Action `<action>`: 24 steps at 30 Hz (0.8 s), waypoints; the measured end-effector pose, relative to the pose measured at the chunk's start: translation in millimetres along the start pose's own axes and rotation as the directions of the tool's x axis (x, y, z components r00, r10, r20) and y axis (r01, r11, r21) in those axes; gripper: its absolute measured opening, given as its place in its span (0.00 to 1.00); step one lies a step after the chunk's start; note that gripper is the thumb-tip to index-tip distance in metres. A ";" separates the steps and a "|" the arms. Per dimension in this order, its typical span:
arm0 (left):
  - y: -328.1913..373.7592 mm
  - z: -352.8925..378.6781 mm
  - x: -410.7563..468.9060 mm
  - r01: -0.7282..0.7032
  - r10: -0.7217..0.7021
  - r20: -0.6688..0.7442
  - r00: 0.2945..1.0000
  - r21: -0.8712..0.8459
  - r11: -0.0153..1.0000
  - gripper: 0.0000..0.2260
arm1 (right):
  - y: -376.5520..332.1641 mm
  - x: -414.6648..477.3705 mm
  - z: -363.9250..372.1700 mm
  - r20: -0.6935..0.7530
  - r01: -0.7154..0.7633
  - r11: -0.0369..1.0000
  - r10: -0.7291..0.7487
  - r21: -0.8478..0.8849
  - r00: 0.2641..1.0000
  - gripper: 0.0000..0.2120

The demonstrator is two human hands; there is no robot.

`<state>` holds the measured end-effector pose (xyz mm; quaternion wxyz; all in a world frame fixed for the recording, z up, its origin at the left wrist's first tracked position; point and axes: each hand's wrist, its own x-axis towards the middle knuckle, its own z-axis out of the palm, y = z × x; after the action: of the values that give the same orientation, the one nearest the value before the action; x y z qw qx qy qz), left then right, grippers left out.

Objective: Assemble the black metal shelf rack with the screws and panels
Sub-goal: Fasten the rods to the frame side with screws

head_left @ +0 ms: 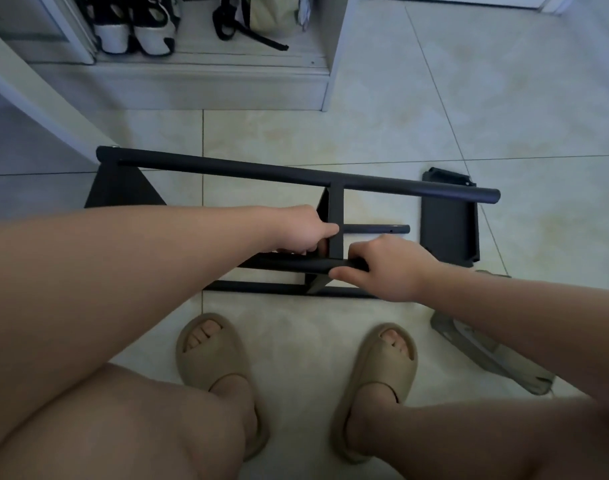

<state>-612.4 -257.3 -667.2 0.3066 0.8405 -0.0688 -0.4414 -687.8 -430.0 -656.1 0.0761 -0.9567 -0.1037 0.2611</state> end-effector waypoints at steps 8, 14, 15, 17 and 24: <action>6.9 16.0 -2.4 0.123 -0.082 0.347 0.934 -0.097 0.988 0.17 | 20.9 -29.7 20.2 -0.258 0.034 0.986 -0.075 -0.160 0.963 0.51; 4.4 13.9 4.2 0.151 -0.090 0.440 0.893 -0.105 0.983 0.07 | 29.6 -12.5 21.5 -0.196 0.040 0.976 -0.083 -0.212 0.977 0.66; 3.6 13.6 5.8 0.145 -0.081 0.446 0.891 -0.110 0.983 0.07 | 32.0 -9.4 21.6 -0.175 0.050 0.973 -0.091 -0.224 0.980 0.66; 2.4 11.8 9.2 0.135 -0.059 0.457 0.888 -0.135 0.982 0.05 | 35.5 -3.3 20.5 -0.153 0.064 0.968 -0.103 -0.241 0.983 0.65; -8.3 10.3 26.2 0.196 -0.071 0.449 0.891 -0.237 0.952 0.14 | 38.6 4.4 21.4 -0.167 0.089 0.970 -0.129 -0.228 0.978 0.65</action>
<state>-606.0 -265.4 -694.7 0.3659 0.6724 -0.0150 -0.6432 -689.1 -464.3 -684.2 -0.0067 -0.9718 -0.1769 0.1558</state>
